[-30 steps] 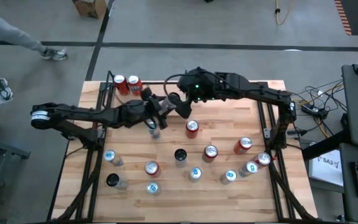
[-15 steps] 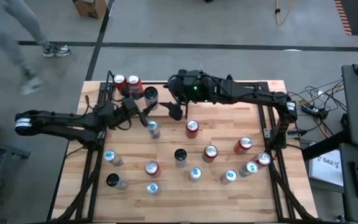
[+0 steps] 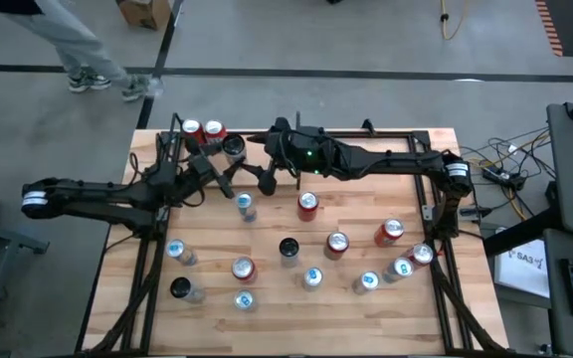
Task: Place canned beverage on shelf
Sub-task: Put the white/pink soda can on the shelf
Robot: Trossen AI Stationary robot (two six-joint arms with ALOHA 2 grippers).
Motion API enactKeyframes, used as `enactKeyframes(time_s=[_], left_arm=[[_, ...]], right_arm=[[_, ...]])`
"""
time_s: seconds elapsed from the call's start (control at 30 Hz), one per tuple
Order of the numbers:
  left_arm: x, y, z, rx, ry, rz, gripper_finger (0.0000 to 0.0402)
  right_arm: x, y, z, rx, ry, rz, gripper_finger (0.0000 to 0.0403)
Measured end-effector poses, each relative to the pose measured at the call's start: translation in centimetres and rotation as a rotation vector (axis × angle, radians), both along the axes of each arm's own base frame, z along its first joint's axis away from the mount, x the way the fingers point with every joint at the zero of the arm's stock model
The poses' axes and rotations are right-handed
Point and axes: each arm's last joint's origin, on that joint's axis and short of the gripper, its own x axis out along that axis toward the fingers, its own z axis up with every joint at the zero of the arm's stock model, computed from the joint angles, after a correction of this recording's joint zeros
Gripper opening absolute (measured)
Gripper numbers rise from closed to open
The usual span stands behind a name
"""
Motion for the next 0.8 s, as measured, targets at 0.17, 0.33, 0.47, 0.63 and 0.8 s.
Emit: enactKeyframes(time_s=[0.17,0.33,0.47,0.63,0.8], left_arm=[[0.3,0.1,-0.3,-0.004,0.013,0.007,0.0225],[0.5,0.1,-0.4,-0.006,0.007,0.012,0.0225],[0.7,0.1,-0.4,-0.005,-0.005,0.013,0.0225],[1.0,0.2,-0.5,-0.006,-0.006,0.018,0.0225],[1.2,0.2,-0.5,-0.004,-0.005,0.006,0.0225]], right_arm=[[0.3,0.1,-0.2,0.016,-0.016,-0.007,0.0334],[0.8,0.0,-0.7,0.026,-0.039,-0.015,0.0334],[1.3,-0.1,-1.0,0.020,-0.078,-0.017,0.0334],[1.9,-0.3,-1.2,0.001,-0.094,-0.023,0.0334],[2.1,-0.6,-1.0,-0.017,-0.108,-0.010,0.0333]])
